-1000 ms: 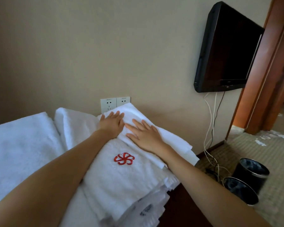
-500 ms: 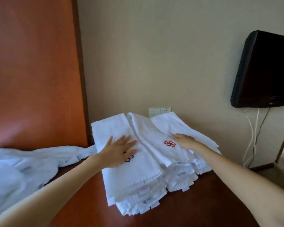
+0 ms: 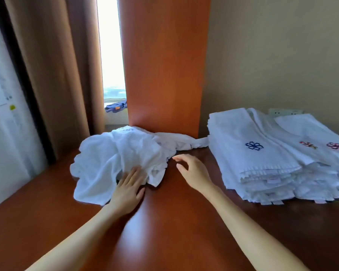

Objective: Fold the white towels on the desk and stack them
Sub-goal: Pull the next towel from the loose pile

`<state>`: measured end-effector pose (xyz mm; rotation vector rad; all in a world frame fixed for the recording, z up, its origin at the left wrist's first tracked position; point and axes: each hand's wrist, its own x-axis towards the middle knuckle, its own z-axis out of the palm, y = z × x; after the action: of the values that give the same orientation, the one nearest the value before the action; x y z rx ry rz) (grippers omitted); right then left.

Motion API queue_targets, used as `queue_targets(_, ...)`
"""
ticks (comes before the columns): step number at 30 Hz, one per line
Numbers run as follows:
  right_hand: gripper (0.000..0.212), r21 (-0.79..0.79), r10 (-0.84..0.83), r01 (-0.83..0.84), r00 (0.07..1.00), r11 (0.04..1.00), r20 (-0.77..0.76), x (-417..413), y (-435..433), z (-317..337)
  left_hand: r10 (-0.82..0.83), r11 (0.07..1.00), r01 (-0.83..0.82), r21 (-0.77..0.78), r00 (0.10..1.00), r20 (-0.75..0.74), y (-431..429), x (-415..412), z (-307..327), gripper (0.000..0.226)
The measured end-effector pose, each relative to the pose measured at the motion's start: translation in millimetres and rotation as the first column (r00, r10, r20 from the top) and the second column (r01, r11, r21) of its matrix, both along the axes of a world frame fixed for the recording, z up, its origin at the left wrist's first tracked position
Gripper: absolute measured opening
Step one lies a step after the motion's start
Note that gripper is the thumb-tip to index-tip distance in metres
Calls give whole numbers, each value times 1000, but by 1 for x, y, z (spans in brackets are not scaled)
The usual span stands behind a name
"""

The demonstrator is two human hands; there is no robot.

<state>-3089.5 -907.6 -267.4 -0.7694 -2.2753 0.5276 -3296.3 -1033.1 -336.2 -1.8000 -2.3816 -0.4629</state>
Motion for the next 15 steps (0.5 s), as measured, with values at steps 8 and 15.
queue_targets(8,52,-163,-181,138,938,977,-295,-85,-16,-52,55,832,-151,534,980,193,-17,3,4,49)
queue_targets(15,84,-300,-296,243,944,923,-148,-167,-1,-19,205,954,-246,171,953,224,-4,-9,-7,82)
